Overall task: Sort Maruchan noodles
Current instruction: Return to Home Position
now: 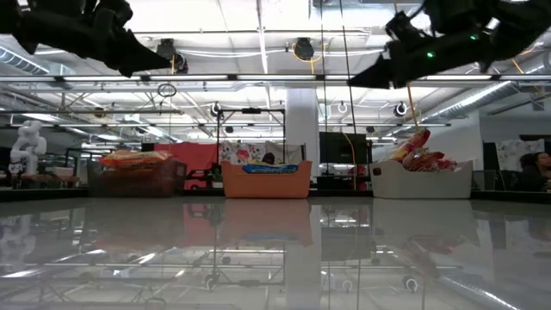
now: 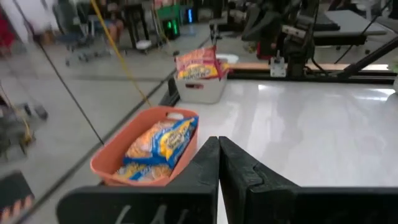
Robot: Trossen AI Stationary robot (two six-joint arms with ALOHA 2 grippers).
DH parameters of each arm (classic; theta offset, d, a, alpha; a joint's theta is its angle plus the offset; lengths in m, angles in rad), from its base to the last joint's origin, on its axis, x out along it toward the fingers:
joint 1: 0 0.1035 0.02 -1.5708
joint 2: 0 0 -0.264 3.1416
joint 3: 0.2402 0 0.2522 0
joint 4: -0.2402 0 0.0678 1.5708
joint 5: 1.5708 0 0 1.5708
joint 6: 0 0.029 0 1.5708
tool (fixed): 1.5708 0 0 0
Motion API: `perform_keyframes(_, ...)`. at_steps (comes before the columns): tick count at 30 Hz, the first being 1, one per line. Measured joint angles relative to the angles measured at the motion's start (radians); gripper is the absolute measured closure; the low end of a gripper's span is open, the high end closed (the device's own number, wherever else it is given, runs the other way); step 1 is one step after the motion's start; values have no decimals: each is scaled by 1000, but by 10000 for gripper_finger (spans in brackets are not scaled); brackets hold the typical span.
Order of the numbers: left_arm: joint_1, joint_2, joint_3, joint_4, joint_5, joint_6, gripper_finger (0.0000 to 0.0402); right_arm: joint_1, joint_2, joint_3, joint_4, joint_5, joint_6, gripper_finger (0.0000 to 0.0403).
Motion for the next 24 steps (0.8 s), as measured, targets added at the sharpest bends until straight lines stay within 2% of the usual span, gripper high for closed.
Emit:
perform_keyframes(7, 3, -6, -120, 180, -8, 0, 397, 1, -129, -202, 105, 34, 76, 403)
perform_keyframes(14, -25, -7, -251, 246, -8, -45, 397, 47, -196, -391, 201, 103, 210, 403)
perform_keyframes(19, -65, -7, -338, 308, -8, -99, 398, 142, -205, -456, 204, 230, 263, 403)
perform_keyframes(24, -112, -6, -368, 308, -9, -117, 398, 222, -206, -466, 200, 269, 267, 403)
